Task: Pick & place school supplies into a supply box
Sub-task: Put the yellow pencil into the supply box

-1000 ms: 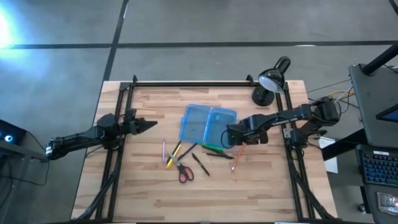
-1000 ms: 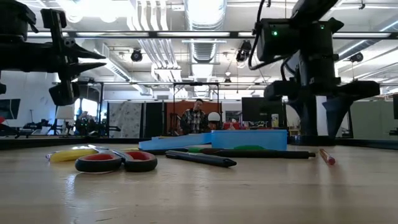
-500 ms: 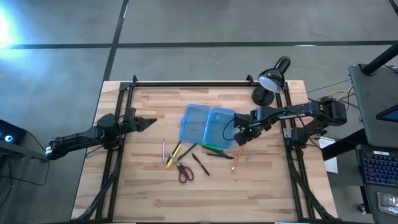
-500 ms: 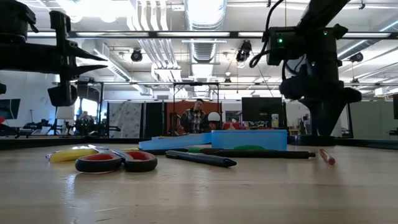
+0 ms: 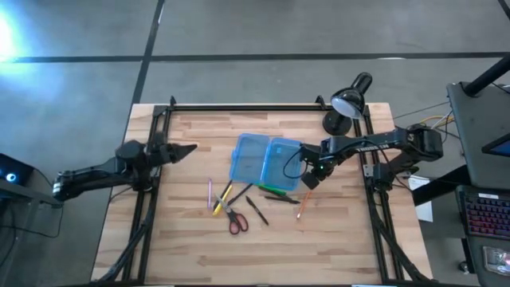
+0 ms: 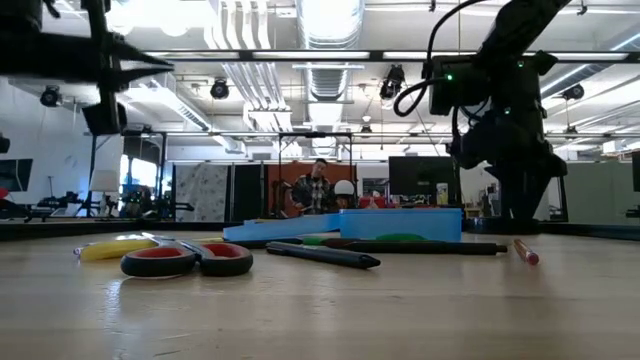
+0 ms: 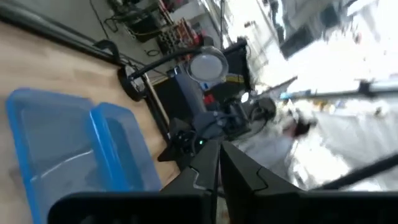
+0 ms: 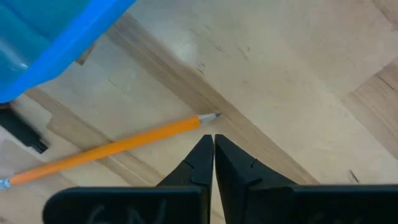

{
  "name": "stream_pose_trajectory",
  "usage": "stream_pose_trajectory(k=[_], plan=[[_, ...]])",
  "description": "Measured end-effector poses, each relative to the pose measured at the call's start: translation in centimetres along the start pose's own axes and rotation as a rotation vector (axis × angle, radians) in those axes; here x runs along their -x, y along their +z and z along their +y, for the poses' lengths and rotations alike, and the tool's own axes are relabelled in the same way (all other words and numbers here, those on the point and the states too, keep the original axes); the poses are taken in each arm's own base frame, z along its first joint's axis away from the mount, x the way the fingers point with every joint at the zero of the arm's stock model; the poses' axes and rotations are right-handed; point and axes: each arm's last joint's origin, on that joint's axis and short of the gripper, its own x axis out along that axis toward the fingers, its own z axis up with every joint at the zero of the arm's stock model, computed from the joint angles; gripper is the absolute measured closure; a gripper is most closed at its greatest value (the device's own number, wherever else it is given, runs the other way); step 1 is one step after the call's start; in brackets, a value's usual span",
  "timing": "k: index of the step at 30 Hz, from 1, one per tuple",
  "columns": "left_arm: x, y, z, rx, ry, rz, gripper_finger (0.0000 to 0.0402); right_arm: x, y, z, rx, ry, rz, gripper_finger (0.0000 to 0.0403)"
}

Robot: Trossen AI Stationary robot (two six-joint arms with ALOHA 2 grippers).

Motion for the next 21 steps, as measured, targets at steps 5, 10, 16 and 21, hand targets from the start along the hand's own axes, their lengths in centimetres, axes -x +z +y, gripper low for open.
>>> stream_pose_trajectory(k=[5, 10, 16, 21], plan=[[-1.1, 0.6, -1.4, -0.030, 0.040, 0.048, 0.0401, 0.0, 0.2, 0.1, 0.025, 0.019, -0.020, 0.0394], [-2.8, 0.4, -1.8, -0.001, 0.081, 0.123, 0.0401, -0.7, 0.1, 0.1, 0.034, 0.057, -0.036, 0.0394], [-4.8, 0.2, -3.4, -0.088, -0.002, 0.180, 0.0401, -1.5, -0.4, -0.6, 0.022, 0.020, -0.023, 0.0394], [-6.3, 0.1, -4.5, -0.120, -0.017, 0.224, 0.0401, -2.0, -0.6, -0.9, 0.022, 0.018, -0.026, 0.0394]])
